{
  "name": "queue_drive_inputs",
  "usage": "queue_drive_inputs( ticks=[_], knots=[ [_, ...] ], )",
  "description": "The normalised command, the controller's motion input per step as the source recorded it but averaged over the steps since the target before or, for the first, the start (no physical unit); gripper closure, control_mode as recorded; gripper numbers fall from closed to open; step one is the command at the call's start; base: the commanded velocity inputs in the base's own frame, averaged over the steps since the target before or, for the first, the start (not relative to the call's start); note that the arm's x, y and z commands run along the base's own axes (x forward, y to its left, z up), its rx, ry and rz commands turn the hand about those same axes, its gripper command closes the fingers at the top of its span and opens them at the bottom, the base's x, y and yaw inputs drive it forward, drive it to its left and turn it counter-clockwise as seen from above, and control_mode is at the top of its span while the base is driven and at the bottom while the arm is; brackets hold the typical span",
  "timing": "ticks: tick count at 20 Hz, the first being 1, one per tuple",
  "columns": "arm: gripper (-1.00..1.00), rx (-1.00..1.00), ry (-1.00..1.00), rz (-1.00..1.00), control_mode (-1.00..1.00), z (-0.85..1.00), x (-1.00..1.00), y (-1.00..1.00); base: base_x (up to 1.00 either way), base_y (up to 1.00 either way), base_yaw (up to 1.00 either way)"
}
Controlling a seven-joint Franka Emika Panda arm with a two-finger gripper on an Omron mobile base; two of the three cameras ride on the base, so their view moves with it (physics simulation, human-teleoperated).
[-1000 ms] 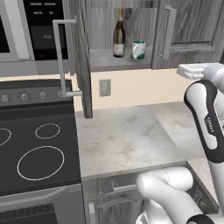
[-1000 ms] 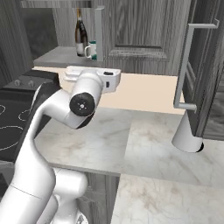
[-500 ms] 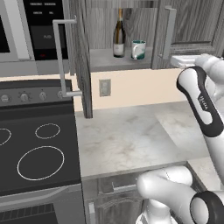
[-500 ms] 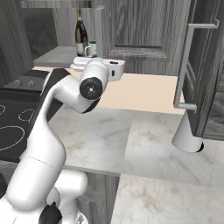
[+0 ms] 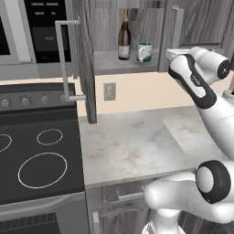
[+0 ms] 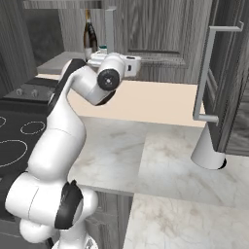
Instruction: Open the cabinet directly in front. Then move the wine and the mug to the dining counter with the candle on it.
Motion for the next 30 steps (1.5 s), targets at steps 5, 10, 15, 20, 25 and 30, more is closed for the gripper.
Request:
queue_drive_inputs(
  ticks=[5, 10, 15, 20, 25, 30],
  knots=[
    [-1.00, 0.00, 0.02, -0.01, -1.00, 0.18, 0.92, 0.00, 0.00, 0.00, 0.00],
    [-1.00, 0.00, 0.08, 0.00, -1.00, -0.01, 1.00, 0.00, 0.00, 0.00, 0.00],
    [1.00, 0.00, 0.01, 0.00, -1.00, -0.25, 0.94, 0.02, 0.00, 0.00, 0.00],
    [1.00, 0.00, 0.00, 0.00, -1.00, -0.01, 0.11, 0.00, 0.00, 0.00, 0.00],
    [1.00, 0.01, 0.00, 0.01, -1.00, 0.07, -0.04, -0.05, 0.00, 0.00, 0.00],
    [1.00, 0.05, -0.13, 0.02, -1.00, 0.64, -0.43, -0.47, 0.00, 0.00, 0.00]
  ],
)
